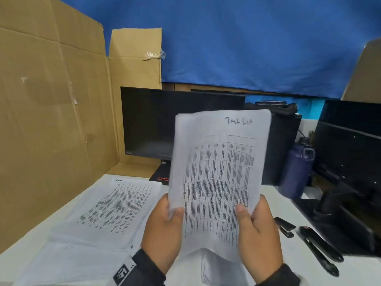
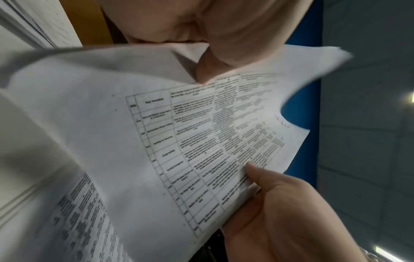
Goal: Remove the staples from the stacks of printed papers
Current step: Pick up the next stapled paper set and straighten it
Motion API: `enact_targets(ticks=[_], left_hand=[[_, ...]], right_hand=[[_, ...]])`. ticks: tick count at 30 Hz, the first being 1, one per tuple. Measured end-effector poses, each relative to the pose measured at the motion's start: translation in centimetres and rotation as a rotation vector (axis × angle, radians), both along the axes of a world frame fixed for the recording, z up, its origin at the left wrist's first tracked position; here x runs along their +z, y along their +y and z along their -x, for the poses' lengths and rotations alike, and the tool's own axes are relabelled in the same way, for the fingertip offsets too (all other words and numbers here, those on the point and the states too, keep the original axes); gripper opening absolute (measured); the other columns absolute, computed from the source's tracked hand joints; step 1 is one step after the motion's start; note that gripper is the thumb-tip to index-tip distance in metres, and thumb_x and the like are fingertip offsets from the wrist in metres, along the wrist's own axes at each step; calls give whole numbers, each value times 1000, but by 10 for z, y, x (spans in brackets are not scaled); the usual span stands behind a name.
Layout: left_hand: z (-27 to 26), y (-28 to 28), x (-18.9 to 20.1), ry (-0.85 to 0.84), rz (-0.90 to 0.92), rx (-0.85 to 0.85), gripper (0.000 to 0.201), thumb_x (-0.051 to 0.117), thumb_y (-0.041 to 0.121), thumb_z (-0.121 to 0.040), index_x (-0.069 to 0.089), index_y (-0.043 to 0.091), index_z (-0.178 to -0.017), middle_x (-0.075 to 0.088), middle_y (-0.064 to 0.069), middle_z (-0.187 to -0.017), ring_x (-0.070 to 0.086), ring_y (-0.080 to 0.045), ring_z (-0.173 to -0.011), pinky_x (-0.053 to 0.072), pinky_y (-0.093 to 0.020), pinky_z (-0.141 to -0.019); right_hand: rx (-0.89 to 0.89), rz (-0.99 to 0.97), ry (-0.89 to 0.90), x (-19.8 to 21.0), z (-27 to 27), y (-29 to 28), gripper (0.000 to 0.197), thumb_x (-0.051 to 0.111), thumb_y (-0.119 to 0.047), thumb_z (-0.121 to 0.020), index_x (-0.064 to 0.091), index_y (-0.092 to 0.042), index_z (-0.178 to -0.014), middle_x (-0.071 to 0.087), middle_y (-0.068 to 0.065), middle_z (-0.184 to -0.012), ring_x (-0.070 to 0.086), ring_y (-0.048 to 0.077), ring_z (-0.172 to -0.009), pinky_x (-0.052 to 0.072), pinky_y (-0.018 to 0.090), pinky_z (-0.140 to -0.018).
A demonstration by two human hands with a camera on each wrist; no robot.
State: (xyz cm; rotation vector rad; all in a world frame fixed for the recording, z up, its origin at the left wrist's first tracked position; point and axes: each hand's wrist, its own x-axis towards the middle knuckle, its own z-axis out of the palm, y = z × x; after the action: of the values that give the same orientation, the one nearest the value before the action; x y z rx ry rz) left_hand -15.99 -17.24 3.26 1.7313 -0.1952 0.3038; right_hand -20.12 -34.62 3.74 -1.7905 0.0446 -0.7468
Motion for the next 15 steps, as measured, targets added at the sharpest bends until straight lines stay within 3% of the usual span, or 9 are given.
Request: enact_targets(ticks=[2,4,8,11,13,15], left_hand=[[0,1,-2,-3,-24,11,24,50,11,-102,65,30,-106,73,22,-92,67,3,-82,50,-28,-74],[2,2,-4,0,-51,9,24,50,13,-102,63,33,-107,73,24,-95,67,4,-85,54,-30,-78],[-2,6,-20,23,-18,30,27,52,10,-101,58,35,-110,72,17,-101,65,8,-91,50,-25,-78],[-5,9,-38,46,-37,1,31,54,8,-101,50,36,-116,69,17,-109,64,7,-97,48,-21,-78],[-9,9,-46,86,-41,-14,31,52,10,-102,50,38,-115,72,20,-103,64,9,-95,46,-17,-76],[-12,10,-49,129,-8,-27,33,50,9,-103,53,40,-113,71,31,-99,64,11,-92,44,-15,-75]], right_hand=[[0,41,3,-1,0,1,22,53,-15,-100,57,-36,-105,69,-29,-99,61,-13,-96,41,1,-72],[5,37,10,-4,0,2,24,54,-15,-100,58,-38,-106,68,-32,-102,62,-12,-97,42,4,-74],[-36,8,63,-18,-2,-1,30,58,-16,-97,57,-43,-109,65,-37,-108,58,-17,-102,45,18,-85],[-69,-11,114,-29,-4,-1,32,63,-18,-94,53,-39,-116,66,-33,-107,55,-19,-102,45,28,-90],[-80,-39,107,-33,-5,-1,35,61,-16,-95,51,-39,-120,65,-35,-107,55,-20,-101,45,25,-89],[-99,-66,97,-34,-8,-2,36,57,-11,-96,52,-37,-121,68,-31,-106,58,-16,-98,46,22,-84]])
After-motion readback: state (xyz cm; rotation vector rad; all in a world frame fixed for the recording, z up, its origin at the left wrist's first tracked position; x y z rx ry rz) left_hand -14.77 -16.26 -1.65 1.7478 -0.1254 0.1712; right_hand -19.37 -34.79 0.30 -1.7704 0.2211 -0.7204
